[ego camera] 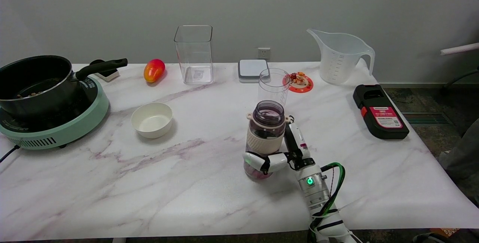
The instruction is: Place the bottle onto the table.
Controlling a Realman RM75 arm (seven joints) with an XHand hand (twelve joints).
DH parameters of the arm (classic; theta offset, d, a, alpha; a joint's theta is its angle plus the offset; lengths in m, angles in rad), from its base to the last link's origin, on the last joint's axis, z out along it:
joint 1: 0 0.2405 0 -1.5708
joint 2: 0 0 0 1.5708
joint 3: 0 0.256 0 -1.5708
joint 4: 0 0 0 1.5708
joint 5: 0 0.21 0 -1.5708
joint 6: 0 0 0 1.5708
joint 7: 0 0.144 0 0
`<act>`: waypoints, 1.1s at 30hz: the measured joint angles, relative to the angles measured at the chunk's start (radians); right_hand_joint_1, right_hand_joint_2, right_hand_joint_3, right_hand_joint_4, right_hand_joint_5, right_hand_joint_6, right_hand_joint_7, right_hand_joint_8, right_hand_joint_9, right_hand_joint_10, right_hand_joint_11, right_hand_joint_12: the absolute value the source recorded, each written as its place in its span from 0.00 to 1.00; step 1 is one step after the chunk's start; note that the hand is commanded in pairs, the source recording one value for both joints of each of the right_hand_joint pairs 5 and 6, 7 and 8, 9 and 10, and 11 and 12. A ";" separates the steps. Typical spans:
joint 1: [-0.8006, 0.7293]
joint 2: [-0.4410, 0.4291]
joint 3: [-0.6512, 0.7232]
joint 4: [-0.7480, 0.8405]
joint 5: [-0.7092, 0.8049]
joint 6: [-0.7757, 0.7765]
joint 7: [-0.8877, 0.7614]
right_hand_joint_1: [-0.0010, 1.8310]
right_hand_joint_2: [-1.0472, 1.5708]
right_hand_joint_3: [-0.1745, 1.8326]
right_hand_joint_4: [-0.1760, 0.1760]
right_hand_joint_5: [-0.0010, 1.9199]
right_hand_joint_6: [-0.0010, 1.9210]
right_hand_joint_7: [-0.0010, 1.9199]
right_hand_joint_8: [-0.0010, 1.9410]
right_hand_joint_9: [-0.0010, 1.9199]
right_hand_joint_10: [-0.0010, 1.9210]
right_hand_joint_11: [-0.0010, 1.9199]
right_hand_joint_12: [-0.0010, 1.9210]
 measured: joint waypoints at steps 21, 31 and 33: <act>-0.009 0.021 0.000 0.012 0.006 -0.001 0.001 0.69 0.16 0.74 0.50 0.21 0.21 0.32 0.31 0.32 0.32 0.39 0.39; -0.029 0.079 0.001 0.084 0.024 -0.031 0.002 0.68 0.13 0.74 0.50 0.13 0.13 0.30 0.29 0.30 0.30 0.35 0.35; -0.035 0.093 0.001 0.100 0.034 -0.036 0.003 0.68 0.13 0.72 0.50 0.12 0.12 0.29 0.29 0.29 0.29 0.34 0.34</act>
